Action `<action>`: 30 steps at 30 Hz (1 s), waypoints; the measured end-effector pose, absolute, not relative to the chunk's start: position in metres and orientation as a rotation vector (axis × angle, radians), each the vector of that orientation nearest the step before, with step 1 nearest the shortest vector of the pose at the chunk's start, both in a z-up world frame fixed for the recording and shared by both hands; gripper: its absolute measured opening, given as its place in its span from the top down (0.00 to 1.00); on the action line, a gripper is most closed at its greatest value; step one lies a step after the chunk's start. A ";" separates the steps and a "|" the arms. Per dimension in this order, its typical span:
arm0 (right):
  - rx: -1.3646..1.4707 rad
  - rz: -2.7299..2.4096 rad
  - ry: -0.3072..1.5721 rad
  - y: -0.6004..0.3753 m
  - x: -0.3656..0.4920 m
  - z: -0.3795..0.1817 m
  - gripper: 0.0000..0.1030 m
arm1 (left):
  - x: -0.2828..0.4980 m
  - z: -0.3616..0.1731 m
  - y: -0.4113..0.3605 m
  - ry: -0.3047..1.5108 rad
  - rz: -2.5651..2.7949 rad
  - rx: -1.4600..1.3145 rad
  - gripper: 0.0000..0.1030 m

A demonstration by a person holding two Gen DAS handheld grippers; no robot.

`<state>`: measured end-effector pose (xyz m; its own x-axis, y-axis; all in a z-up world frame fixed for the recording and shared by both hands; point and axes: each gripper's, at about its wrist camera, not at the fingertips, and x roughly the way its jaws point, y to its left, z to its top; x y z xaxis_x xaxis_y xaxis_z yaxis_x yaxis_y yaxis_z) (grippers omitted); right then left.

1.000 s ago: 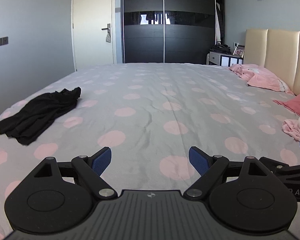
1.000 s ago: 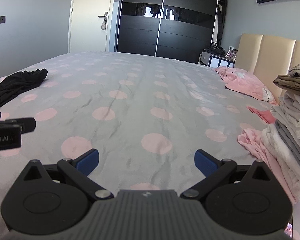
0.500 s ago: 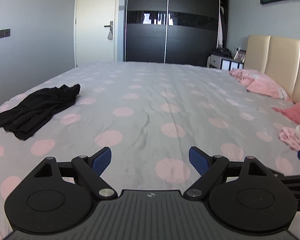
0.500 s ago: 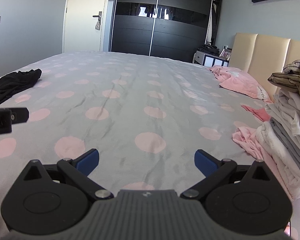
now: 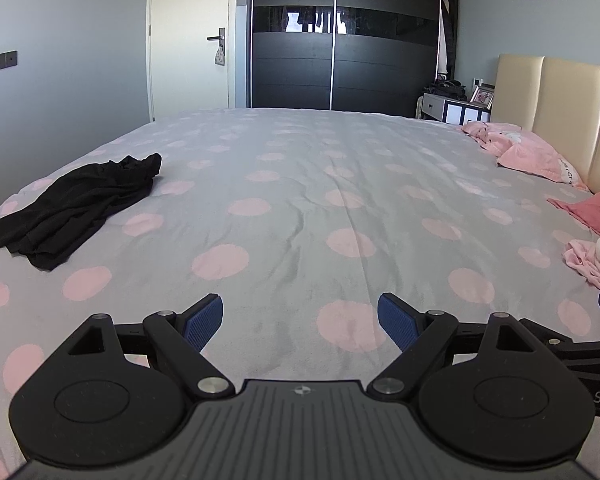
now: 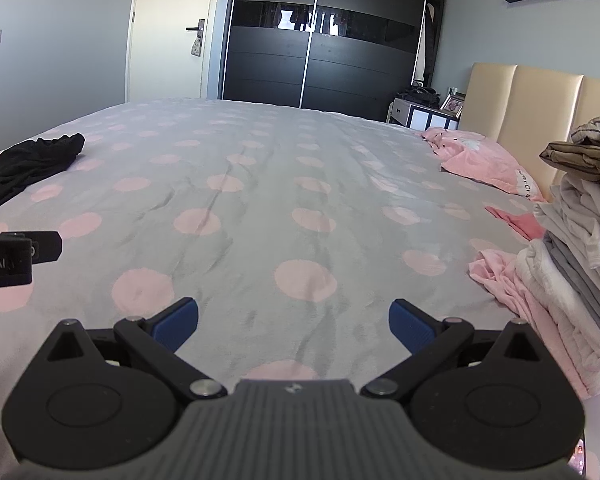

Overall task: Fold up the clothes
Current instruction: 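Move both tools toward the crumpled black garment on the bed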

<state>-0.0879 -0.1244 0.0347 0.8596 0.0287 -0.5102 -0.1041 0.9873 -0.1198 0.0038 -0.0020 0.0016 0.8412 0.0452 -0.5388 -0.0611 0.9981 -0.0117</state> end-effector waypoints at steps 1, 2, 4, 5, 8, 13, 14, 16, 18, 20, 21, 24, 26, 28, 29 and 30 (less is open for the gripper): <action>-0.145 0.071 0.533 -0.124 -0.088 0.034 0.01 | 0.004 0.001 -0.002 0.570 0.054 -0.026 0.17; -0.145 0.072 0.534 -0.124 -0.088 0.034 0.01 | 0.004 0.001 -0.001 0.571 0.053 -0.024 0.17; -0.144 0.073 0.536 -0.123 -0.087 0.034 0.01 | 0.004 0.001 0.001 0.571 0.052 -0.023 0.17; -0.143 0.073 0.537 -0.123 -0.087 0.034 0.01 | 0.004 0.000 0.001 0.572 0.052 -0.024 0.17; -0.140 0.073 0.540 -0.121 -0.086 0.035 0.01 | 0.005 0.000 0.003 0.577 0.057 -0.026 0.17; -0.138 0.078 0.541 -0.117 -0.086 0.034 0.01 | 0.004 -0.001 0.003 0.584 0.058 -0.023 0.17; -0.139 0.079 0.541 -0.117 -0.087 0.034 0.01 | 0.004 -0.001 0.004 0.586 0.060 -0.021 0.17; -0.142 0.079 0.542 -0.117 -0.087 0.034 0.01 | 0.005 -0.002 0.006 0.588 0.062 -0.025 0.17; -0.144 0.079 0.544 -0.116 -0.088 0.033 0.01 | 0.005 -0.002 0.007 0.589 0.063 -0.027 0.17; -0.146 0.079 0.545 -0.116 -0.088 0.033 0.01 | 0.005 -0.003 0.007 0.592 0.063 -0.025 0.17; -0.148 0.078 0.545 -0.116 -0.088 0.033 0.01 | 0.005 -0.003 0.007 0.594 0.062 -0.024 0.17; -0.152 0.071 0.549 -0.115 -0.086 0.032 0.01 | 0.006 -0.005 0.008 0.603 0.061 -0.020 0.17; -0.152 0.063 0.556 -0.115 -0.085 0.031 0.01 | 0.007 -0.007 0.010 0.610 0.061 -0.020 0.17; -0.158 0.052 0.567 -0.115 -0.084 0.029 0.01 | 0.008 -0.009 0.012 0.619 0.063 -0.022 0.17; -0.161 0.047 0.572 -0.116 -0.083 0.028 0.01 | 0.009 -0.009 0.013 0.622 0.066 -0.021 0.17; -0.162 0.043 0.577 -0.116 -0.082 0.027 0.01 | 0.009 -0.010 0.014 0.625 0.070 -0.020 0.17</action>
